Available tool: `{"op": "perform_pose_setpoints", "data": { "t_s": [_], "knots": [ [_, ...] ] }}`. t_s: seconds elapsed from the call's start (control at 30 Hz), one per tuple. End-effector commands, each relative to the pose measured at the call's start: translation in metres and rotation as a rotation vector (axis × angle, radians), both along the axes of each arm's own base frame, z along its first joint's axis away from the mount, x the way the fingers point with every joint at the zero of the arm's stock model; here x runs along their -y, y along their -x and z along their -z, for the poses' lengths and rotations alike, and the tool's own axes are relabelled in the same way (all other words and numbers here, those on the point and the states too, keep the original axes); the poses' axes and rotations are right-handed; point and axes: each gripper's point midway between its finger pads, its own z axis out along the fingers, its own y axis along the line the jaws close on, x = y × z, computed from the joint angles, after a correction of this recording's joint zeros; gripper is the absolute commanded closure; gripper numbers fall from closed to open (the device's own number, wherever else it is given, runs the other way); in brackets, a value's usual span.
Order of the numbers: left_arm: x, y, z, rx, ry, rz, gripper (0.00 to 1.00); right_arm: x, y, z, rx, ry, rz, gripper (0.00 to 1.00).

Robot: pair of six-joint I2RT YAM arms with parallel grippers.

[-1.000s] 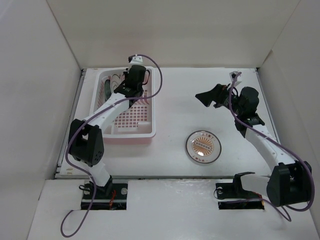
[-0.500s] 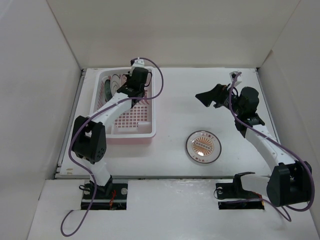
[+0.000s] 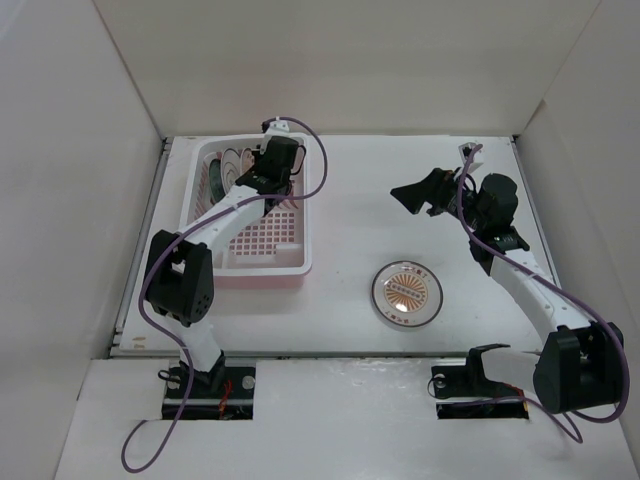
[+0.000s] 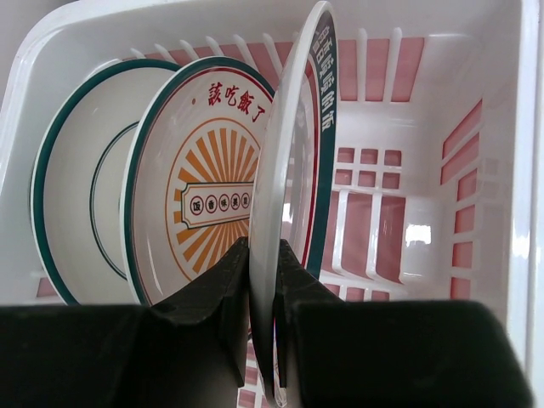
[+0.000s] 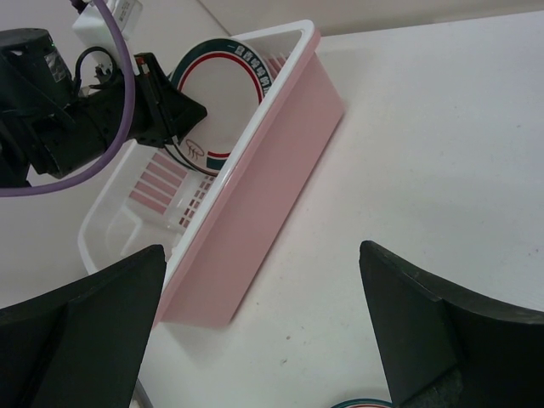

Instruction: Load the plates into the dish rack

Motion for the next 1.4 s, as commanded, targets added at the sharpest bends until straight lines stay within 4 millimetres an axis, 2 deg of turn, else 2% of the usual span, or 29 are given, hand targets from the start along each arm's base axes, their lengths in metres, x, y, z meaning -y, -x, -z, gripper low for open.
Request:
{"op": "perform_pose_setpoints", "data": {
  "t_s": [0.0,0.17,0.23,0.27,0.3,0.77,1.37],
  "knots": [
    [-0.006,-0.003,-0.060,0.148,0.036,-0.043,1.00,-0.007,0.000,-0.028,0.088,0.003,-0.027,0.00],
    [-0.010,-0.001,-0.066,0.159,0.023,-0.057,1.00,-0.007,0.000,-0.026,0.079,0.004,-0.027,0.00],
    [-0.011,0.001,-0.078,0.185,0.030,-0.055,1.00,-0.007,0.000,-0.026,0.079,0.004,-0.027,0.00],
    [-0.012,0.002,-0.074,0.177,0.026,-0.054,1.00,-0.007,0.000,-0.026,0.079,0.004,-0.027,0.00],
    [-0.012,0.002,-0.080,0.192,0.026,-0.051,1.00,-0.007,-0.002,-0.023,0.070,0.006,-0.027,0.00],
    [-0.019,0.004,-0.070,0.181,-0.025,-0.065,1.00,-0.008,0.000,-0.023,0.070,0.005,-0.037,0.00],
    [-0.015,-0.004,-0.029,0.103,-0.060,-0.064,1.00,-0.011,0.001,-0.023,0.070,0.005,-0.046,0.00]
  ]
}}
